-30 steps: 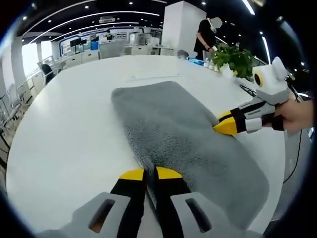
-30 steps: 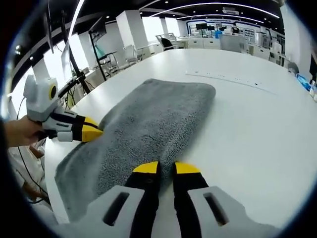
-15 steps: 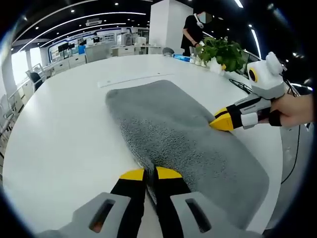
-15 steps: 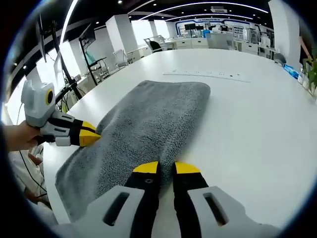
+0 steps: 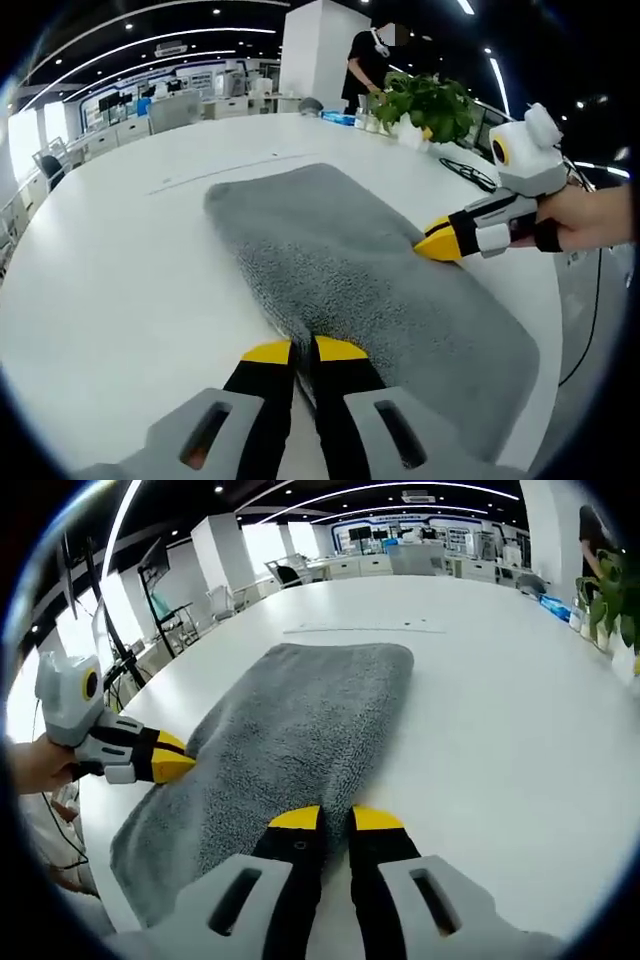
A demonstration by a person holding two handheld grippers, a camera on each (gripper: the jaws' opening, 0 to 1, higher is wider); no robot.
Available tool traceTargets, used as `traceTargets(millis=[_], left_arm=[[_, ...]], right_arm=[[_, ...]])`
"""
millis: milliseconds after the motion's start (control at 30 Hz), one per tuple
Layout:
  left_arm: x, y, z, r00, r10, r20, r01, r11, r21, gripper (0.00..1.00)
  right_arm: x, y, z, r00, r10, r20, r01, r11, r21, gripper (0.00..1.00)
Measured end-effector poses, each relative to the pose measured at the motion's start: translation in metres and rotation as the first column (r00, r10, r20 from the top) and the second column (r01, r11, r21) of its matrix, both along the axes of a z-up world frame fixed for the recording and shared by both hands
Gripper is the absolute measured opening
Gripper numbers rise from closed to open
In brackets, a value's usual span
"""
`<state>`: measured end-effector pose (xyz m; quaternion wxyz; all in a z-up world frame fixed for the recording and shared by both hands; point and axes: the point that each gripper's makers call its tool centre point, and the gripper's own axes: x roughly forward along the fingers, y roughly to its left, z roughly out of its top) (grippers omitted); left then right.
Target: Fold the towel on the table until its edges align and the towel forms a compact rectangular stack.
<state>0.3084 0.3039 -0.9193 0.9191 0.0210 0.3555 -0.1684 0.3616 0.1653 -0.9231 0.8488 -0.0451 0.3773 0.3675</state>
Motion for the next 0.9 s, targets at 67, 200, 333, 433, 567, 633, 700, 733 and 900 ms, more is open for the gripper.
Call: traceTargets(millis=[67, 200, 333, 433, 567, 633, 700, 733, 900], left_arm=[[0.002, -0.008, 0.0, 1.0, -0.01, 0.0, 0.01, 1.0, -0.004, 0.06], [0.003, -0.025, 0.0, 1.0, -0.03, 0.006, 0.03, 0.999, -0.01, 0.06], [0.004, -0.034, 0.0, 0.999, -0.034, 0.009, 0.034, 0.999, -0.01, 0.06], [0.004, -0.034, 0.0, 1.0, -0.028, 0.009, 0.028, 1.0, -0.01, 0.06], [0.004, -0.033, 0.0, 1.0, -0.013, 0.008, 0.013, 1.0, -0.023, 0.06], [0.004, -0.033, 0.0, 1.0, -0.012, 0.008, 0.012, 1.0, -0.019, 0.06], [0.004, -0.033, -0.001, 1.0, -0.006, 0.009, 0.006, 1.0, -0.019, 0.06], [0.004, -0.033, -0.001, 1.0, -0.003, 0.009, 0.003, 1.0, -0.018, 0.06], [0.004, -0.033, -0.001, 1.0, -0.002, 0.01, 0.002, 1.0, -0.013, 0.06]], right_arm=[[0.002, -0.008, 0.0, 1.0, -0.008, 0.001, 0.008, 1.0, 0.001, 0.07], [0.006, -0.025, 0.0, 0.999, -0.038, 0.0, 0.038, 0.999, 0.004, 0.07], [0.005, -0.033, 0.0, 0.998, -0.061, -0.004, 0.061, 0.998, 0.021, 0.07], [0.005, -0.033, -0.001, 0.999, -0.053, 0.006, 0.053, 0.998, 0.023, 0.07], [0.006, -0.032, -0.001, 0.999, -0.047, 0.01, 0.046, 0.999, 0.029, 0.06], [0.006, -0.032, -0.001, 0.999, -0.045, 0.01, 0.044, 0.998, 0.034, 0.06], [0.005, -0.032, 0.0, 0.999, -0.042, 0.01, 0.042, 0.998, 0.039, 0.06], [0.005, -0.032, 0.0, 0.999, -0.044, 0.009, 0.044, 0.998, 0.044, 0.06], [0.004, -0.032, 0.0, 0.999, -0.042, 0.019, 0.041, 0.998, 0.05, 0.06]])
